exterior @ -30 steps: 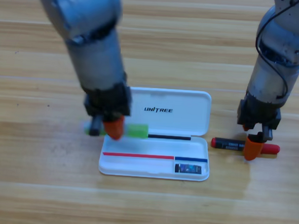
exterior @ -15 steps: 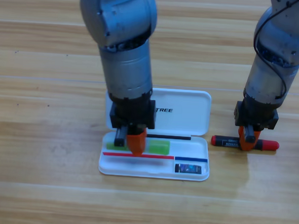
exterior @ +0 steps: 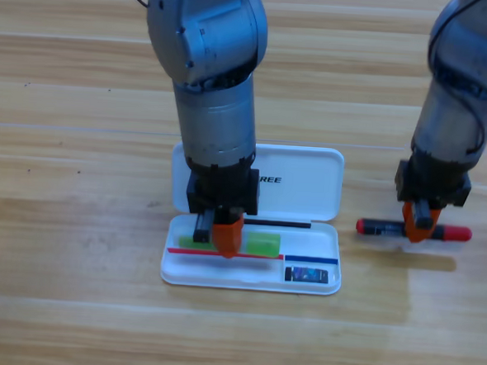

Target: Clean up eraser and pencils

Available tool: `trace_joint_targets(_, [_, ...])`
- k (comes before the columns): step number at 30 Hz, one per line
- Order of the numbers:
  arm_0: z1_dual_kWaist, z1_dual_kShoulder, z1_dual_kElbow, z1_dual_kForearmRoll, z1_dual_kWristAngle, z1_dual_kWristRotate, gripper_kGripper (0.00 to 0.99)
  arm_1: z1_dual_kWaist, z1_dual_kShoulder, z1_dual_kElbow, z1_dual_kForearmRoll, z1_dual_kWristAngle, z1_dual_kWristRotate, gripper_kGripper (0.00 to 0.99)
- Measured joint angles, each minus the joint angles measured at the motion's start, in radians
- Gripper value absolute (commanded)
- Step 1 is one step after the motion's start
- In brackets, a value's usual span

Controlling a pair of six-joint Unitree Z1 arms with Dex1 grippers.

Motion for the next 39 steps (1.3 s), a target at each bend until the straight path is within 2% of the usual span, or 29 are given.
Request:
trace_joint_targets(8, [0.000, 0.001, 0.001, 0.000, 0.000, 0.011, 0.000, 0.008, -0.092, 0.000, 0.031, 0.000, 0.001, 0.000])
trace_joint_targets(33, [0.006, 0.018, 0.048, -0.039, -0.014, 0.020, 0.000, 0.083, -0.092, -0.031, 0.053, 0.000, 0.052, 0.000])
trace_joint_targets(34, [0.006, 0.018, 0.048, -0.039, -0.015, 0.020, 0.307, 0.085, -0.092, -0.032, 0.053, 0.000, 0.052, 0.000])
trace_joint_targets(35, [0.006, 0.018, 0.048, -0.039, -0.015, 0.020, 0.661, 0.087, -0.092, -0.033, 0.053, 0.000, 0.053, 0.000])
trace_joint_targets(36, [0.006, 0.018, 0.048, -0.039, -0.015, 0.020, 0.922, 0.090, -0.092, -0.033, 0.053, 0.000, 0.054, 0.000])
trace_joint_targets(37, [0.006, 0.018, 0.048, -0.039, -0.015, 0.020, 0.988, 0.092, -0.092, -0.033, 0.053, 0.000, 0.055, 0.000])
trace_joint_targets(39, [0.006, 0.018, 0.048, -0.039, -0.015, 0.020, 0.990, 0.095, -0.092, -0.034, 0.053, -0.002, 0.056, 0.000])
